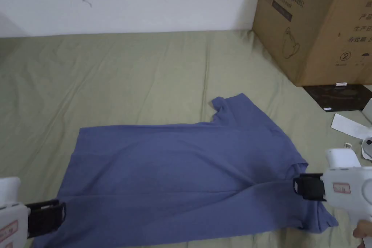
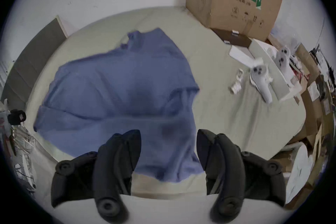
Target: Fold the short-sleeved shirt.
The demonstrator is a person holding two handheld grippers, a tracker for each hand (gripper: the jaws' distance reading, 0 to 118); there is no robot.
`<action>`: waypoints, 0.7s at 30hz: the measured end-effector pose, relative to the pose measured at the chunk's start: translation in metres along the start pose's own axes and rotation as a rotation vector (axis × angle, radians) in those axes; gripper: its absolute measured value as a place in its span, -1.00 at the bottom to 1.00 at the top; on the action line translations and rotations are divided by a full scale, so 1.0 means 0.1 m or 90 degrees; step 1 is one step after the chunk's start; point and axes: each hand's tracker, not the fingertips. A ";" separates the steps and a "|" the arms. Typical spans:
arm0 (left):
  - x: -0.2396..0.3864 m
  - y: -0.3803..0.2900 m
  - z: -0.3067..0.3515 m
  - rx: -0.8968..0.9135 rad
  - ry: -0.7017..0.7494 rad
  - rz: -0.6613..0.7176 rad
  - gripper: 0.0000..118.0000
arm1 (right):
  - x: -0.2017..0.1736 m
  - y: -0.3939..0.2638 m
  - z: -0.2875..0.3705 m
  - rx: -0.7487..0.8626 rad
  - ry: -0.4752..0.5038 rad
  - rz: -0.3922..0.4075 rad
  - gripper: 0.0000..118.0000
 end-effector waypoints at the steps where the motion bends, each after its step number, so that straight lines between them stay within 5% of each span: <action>1: 0.02 0.07 -0.04 0.006 -0.015 0.010 -0.22 | -0.02 0.09 -0.02 0.002 0.024 -0.003 -0.20; 2: 0.05 0.13 -0.07 0.011 -0.022 0.013 -0.63 | -0.04 0.15 -0.04 0.010 0.030 -0.010 -0.48; 3: 0.08 0.17 -0.14 0.011 -0.027 0.013 -0.84 | -0.08 0.20 -0.07 0.021 0.029 -0.021 -0.64; 4: 0.12 0.21 -0.23 0.005 -0.028 0.011 -0.84 | -0.10 0.24 -0.13 0.028 0.027 -0.031 -0.64; 5: 0.16 0.24 -0.32 0.000 -0.026 0.006 -1.00 | -0.12 0.26 -0.20 0.024 0.028 -0.052 -0.90; 16: 0.31 0.74 -0.83 -0.024 -0.038 0.011 -1.00 | -0.02 1.01 -0.94 -0.001 0.031 -0.074 -0.97; 17: 0.33 0.80 -0.87 -0.024 -0.036 0.012 -1.00 | 0.01 1.14 -1.03 0.000 0.031 -0.071 -0.85; 19: 0.38 0.89 -0.96 -0.025 -0.035 0.010 -1.00 | 0.10 1.41 -1.23 -0.003 0.037 -0.067 0.24; 20: 0.39 0.94 -1.01 -0.026 -0.037 0.008 -1.00 | 0.14 1.54 -1.37 -0.017 0.035 -0.070 0.56; 21: 0.40 0.98 -1.06 -0.029 -0.037 0.008 -1.00 | 0.18 1.66 -1.50 -0.023 0.023 -0.081 0.60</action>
